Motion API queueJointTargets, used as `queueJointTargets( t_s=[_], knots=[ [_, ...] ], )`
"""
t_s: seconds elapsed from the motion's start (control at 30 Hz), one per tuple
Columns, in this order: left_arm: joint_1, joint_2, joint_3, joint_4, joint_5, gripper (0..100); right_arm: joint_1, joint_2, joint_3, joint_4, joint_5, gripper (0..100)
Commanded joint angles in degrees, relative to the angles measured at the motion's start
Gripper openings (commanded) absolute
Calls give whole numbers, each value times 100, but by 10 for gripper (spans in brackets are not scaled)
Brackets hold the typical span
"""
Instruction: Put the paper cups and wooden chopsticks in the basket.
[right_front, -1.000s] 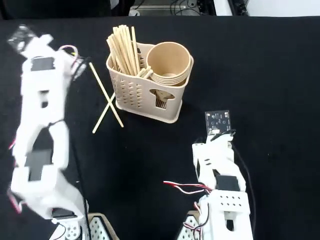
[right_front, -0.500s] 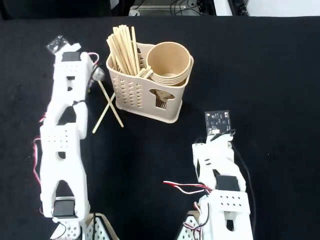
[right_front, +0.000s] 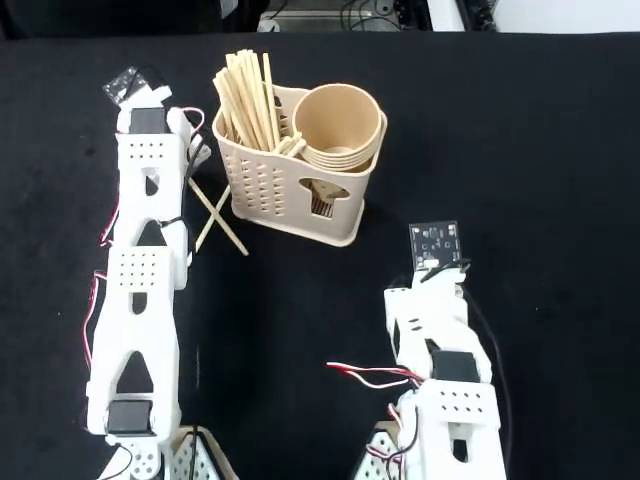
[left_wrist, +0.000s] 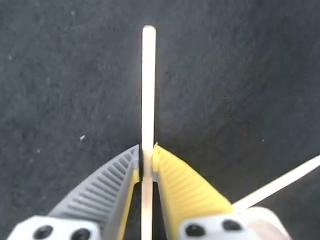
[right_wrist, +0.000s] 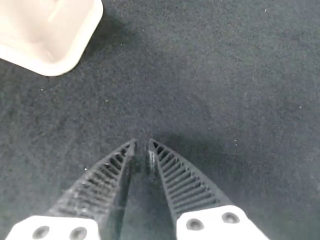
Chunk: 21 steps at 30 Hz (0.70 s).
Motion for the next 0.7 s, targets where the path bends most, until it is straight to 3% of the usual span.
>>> queueJointTargets(
  t_s=[0.0,0.07,0.23,0.4,0.67],
  knots=[
    [84,-378,-242,475,-149,29,-79,-84,-4,18,26,40],
    [84,-563,-242,668,-176,29,-79,-84,-4,18,26,40],
    [75,-782,-233,677,-1011,29,-79,-84,-4,-9,26,40],
    [66,-976,-127,703,-1160,28,-79,-84,-4,-9,26,40],
    [92,-2646,1868,703,-1679,28,-79,-84,-4,-18,35,42]
  ],
)
